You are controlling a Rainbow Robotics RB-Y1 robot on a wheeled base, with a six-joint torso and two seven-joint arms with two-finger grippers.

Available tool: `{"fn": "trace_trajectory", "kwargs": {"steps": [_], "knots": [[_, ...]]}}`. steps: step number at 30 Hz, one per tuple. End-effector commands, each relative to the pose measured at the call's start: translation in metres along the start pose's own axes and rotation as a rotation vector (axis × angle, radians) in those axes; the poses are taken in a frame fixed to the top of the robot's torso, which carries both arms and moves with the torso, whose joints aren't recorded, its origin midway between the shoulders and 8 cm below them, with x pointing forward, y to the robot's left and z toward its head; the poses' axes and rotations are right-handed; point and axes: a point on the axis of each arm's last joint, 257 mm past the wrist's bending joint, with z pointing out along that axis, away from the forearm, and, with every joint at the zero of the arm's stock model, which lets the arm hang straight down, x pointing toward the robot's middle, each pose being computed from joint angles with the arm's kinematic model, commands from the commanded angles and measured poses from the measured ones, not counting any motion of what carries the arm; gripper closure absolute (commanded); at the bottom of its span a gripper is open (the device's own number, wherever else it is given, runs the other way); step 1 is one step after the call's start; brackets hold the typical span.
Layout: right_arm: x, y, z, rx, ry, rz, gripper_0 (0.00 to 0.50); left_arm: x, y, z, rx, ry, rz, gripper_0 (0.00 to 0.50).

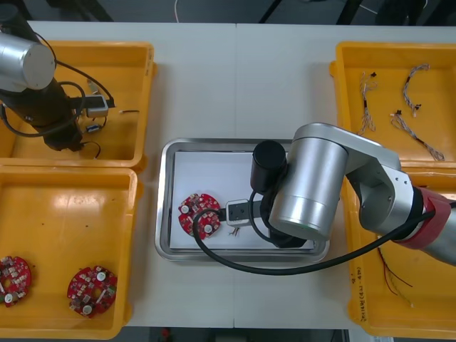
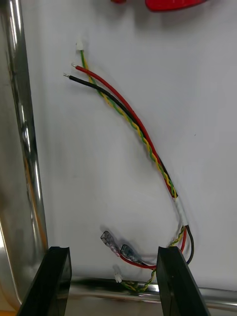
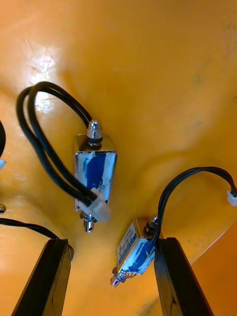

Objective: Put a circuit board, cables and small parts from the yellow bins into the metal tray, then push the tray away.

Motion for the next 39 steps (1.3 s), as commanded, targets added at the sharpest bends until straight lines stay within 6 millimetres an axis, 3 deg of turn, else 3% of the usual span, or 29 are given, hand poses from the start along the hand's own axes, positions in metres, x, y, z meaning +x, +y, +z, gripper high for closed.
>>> {"fn": "trace_trajectory", "kwargs": {"steps": [1, 8, 14, 22, 29, 35, 36, 39], "knots": [[-0.019, -0.003, -0.012, 0.021, -0.051, 0.05, 0.0, -0.024, 0.01, -0.013, -0.024, -0.033, 0.038, 0.0], [-0.019, -0.006, -0.017, 0.034, -0.058, 0.06, 0.0, -0.022, 0.007, -0.011, -0.017, -0.023, 0.045, 0.0], [-0.019, -0.021, -0.039, 0.077, -0.095, 0.087, 0.0, -0.02, 0.005, -0.009, -0.006, -0.021, 0.038, 0.0], [0.001, -0.041, -0.079, 0.095, -0.056, 0.122, 0.0, -0.017, 0.0, -0.006, 0.013, -0.023, 0.026, 0.0], [-0.005, -0.068, -0.121, 0.092, -0.157, 0.189, 0.0, -0.013, -0.004, -0.001, 0.025, -0.021, 0.018, 0.0], [0.004, -0.1, -0.155, 0.149, -0.209, 0.263, 0.0, -0.012, -0.004, -0.001, 0.025, -0.021, 0.017, 0.0], [0.006, -0.104, -0.159, 0.157, -0.217, 0.277, 0.0, -0.012, -0.004, -0.001, 0.025, -0.021, 0.017, 0.036], [0.017, -0.115, -0.171, 0.168, -0.239, 0.332, 0.0, -0.012, -0.004, 0.0, 0.027, -0.021, 0.016, 0.325]]}}
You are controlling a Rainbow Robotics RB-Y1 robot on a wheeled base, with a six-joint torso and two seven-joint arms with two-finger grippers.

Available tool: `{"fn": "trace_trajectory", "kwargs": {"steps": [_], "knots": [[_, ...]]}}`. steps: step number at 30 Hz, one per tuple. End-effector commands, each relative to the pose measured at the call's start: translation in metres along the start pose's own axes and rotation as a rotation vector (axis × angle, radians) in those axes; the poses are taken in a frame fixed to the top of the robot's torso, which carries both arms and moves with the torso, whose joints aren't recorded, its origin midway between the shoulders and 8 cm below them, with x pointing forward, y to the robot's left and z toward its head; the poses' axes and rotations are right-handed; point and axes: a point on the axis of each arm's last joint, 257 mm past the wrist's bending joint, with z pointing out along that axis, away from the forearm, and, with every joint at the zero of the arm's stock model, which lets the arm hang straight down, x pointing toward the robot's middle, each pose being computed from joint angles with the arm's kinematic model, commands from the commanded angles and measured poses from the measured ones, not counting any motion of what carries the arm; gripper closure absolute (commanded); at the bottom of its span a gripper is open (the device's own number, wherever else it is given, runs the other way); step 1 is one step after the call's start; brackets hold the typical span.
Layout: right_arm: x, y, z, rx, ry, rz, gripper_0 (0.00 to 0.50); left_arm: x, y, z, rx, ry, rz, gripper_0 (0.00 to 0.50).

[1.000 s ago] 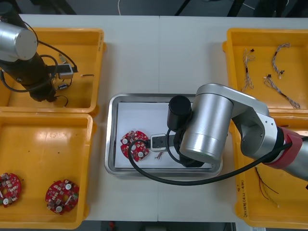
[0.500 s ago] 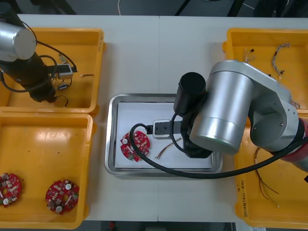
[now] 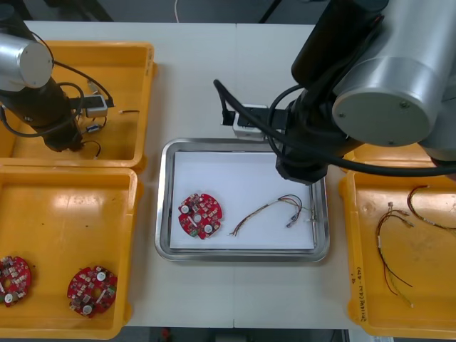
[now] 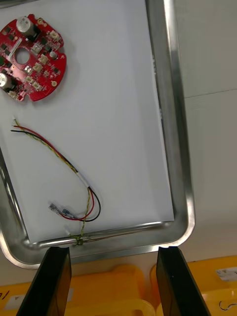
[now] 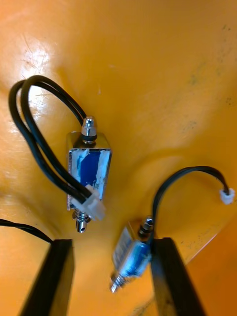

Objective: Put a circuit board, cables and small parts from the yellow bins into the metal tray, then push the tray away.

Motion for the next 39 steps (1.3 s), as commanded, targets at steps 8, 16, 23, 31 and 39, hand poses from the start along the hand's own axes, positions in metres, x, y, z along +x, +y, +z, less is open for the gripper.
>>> {"fn": "trace_trajectory", "kwargs": {"steps": [8, 16, 23, 31, 39], "knots": [[0.038, -0.076, -0.062, 0.064, -0.066, 0.27, 0.0, -0.012, -0.002, -0.001, 0.005, -0.008, 0.045, 0.5], [0.066, -0.127, -0.091, 0.175, -0.07, 0.414, 0.0, -0.015, -0.003, -0.002, 0.009, -0.017, 0.042, 0.5], [0.094, -0.157, -0.106, 0.238, -0.064, 0.54, 0.0, -0.014, -0.002, -0.008, 0.02, -0.031, 0.027, 0.5], [0.131, -0.193, -0.133, 0.33, -0.082, 0.701, 0.0, -0.012, 0.002, -0.039, 0.039, -0.028, 0.026, 0.5], [0.173, -0.217, -0.147, 0.39, -0.069, 0.856, 0.0, -0.009, 0.012, -0.071, 0.035, -0.031, 0.01, 0.5]]}}
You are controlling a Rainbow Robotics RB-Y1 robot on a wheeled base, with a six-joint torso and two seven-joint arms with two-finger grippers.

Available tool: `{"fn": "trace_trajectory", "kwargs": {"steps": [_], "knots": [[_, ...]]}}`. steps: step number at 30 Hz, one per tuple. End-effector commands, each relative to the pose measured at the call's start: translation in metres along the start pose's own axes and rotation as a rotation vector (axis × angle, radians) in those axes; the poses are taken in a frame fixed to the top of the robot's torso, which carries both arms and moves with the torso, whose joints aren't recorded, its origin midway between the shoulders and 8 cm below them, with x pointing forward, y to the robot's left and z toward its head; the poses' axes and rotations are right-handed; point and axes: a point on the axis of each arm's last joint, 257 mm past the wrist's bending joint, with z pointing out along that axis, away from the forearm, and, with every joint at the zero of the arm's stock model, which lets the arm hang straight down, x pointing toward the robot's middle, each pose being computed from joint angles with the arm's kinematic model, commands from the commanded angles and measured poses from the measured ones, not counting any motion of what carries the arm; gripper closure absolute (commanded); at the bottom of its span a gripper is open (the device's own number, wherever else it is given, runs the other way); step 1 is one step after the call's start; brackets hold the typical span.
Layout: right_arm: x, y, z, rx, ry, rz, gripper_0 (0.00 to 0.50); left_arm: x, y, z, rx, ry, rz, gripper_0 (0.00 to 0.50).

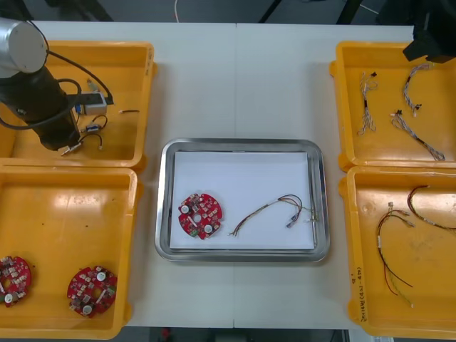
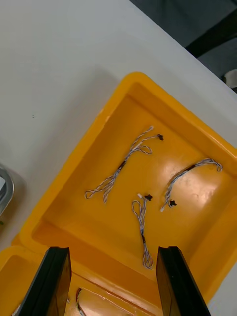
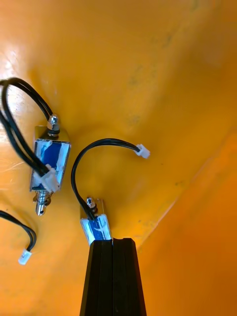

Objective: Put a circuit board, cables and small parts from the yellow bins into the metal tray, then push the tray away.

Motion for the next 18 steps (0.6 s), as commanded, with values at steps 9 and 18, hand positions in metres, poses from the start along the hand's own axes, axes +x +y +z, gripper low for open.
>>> {"fn": "trace_trajectory", "kwargs": {"steps": [9, 18], "knots": [[0.026, -0.095, -0.03, 0.088, -0.004, 0.3, 0.0, -0.009, 0.03, -0.093, -0.058, -0.051, -0.013, 0.5], [0.071, -0.13, -0.026, 0.135, 0.054, 0.431, 0.0, 0.003, 0.033, -0.122, -0.097, 0.0, -0.031, 0.5]]}}
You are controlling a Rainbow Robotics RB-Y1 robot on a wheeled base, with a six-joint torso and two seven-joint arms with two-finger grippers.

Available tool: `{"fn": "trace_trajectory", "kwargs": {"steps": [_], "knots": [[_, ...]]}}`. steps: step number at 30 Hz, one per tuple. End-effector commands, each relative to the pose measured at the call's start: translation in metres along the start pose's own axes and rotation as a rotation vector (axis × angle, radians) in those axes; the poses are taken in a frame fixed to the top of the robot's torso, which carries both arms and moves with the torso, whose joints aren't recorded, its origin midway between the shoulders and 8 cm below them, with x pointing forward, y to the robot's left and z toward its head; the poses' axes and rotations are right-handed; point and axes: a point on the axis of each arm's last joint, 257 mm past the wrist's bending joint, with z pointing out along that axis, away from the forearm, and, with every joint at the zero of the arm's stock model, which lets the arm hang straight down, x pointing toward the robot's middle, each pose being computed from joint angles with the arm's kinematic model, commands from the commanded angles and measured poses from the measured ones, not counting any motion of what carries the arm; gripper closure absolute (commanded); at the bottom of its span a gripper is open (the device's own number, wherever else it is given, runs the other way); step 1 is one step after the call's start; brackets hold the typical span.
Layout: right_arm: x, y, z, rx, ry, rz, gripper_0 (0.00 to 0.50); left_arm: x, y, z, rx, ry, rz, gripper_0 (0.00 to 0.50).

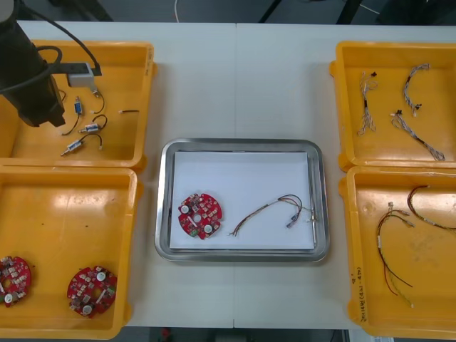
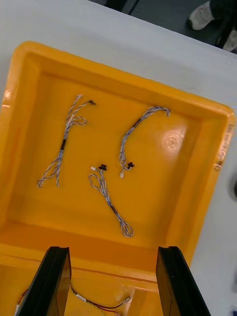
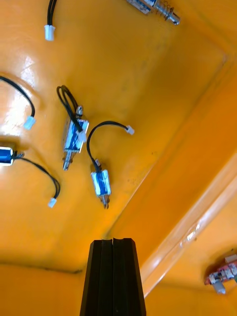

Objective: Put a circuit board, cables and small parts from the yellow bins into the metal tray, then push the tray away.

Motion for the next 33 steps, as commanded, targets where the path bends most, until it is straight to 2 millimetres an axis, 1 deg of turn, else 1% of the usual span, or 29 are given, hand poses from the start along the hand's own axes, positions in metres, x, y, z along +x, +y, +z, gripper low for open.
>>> {"fn": "trace_trajectory", "kwargs": {"steps": [1, 2, 5, 8, 13, 14, 15, 16, 17, 20, 21, 24, 29, 30, 32, 33], "knots": [[0.013, -0.045, -0.019, 0.08, -0.015, 0.117, 0.0, 0.007, 0.029, -0.056, -0.132, 0.028, -0.015, 0.5], [0.017, -0.047, -0.018, 0.08, -0.01, 0.124, 0.0, 0.007, 0.029, -0.057, -0.135, 0.032, -0.016, 0.5], [0.036, -0.06, -0.014, 0.077, 0.003, 0.164, 0.0, 0.009, 0.028, -0.058, -0.133, 0.036, -0.038, 0.5], [0.048, -0.065, -0.01, 0.082, 0.024, 0.184, 0.0, 0.01, 0.028, -0.058, -0.134, 0.038, -0.052, 0.5], [0.053, -0.07, -0.009, 0.091, 0.033, 0.199, 0.0, 0.01, 0.028, -0.058, -0.132, 0.038, -0.07, 0.497], [0.054, -0.069, -0.008, 0.09, 0.034, 0.199, 0.0, 0.009, 0.028, -0.057, -0.131, 0.036, -0.07, 0.436], [0.055, -0.069, -0.007, 0.089, 0.037, 0.199, 0.0, 0.009, 0.028, -0.058, -0.133, 0.036, -0.071, 0.251], [0.056, -0.069, -0.007, 0.087, 0.038, 0.199, 0.0, 0.009, 0.028, -0.058, -0.132, 0.035, -0.072, 0.118], [0.058, -0.069, -0.005, 0.086, 0.044, 0.201, 0.0, 0.009, 0.028, -0.058, -0.132, 0.034, -0.075, 0.0], [0.066, -0.068, -0.001, 0.081, 0.059, 0.202, 0.0, 0.009, 0.028, -0.058, -0.131, 0.035, -0.077, 0.0], [0.073, -0.068, 0.002, 0.076, 0.071, 0.206, 0.0, 0.009, 0.028, -0.058, -0.131, 0.034, -0.083, 0.0], [0.08, -0.066, 0.006, 0.069, 0.082, 0.204, 0.0, 0.009, 0.028, -0.058, -0.132, 0.034, -0.084, 0.0], [0.094, -0.052, 0.015, 0.013, 0.106, 0.202, 0.0, 0.009, 0.028, -0.058, -0.133, 0.033, -0.1, 0.0], [0.095, -0.05, 0.015, 0.009, 0.106, 0.2, 0.0, 0.009, 0.028, -0.058, -0.132, 0.032, -0.101, 0.0], [0.099, -0.048, 0.017, 0.008, 0.11, 0.195, 0.0, 0.008, 0.026, -0.054, -0.125, 0.027, -0.109, 0.0], [0.101, -0.045, 0.016, 0.015, 0.108, 0.181, 0.0, 0.01, 0.025, -0.048, -0.121, 0.019, -0.118, 0.0]]}}
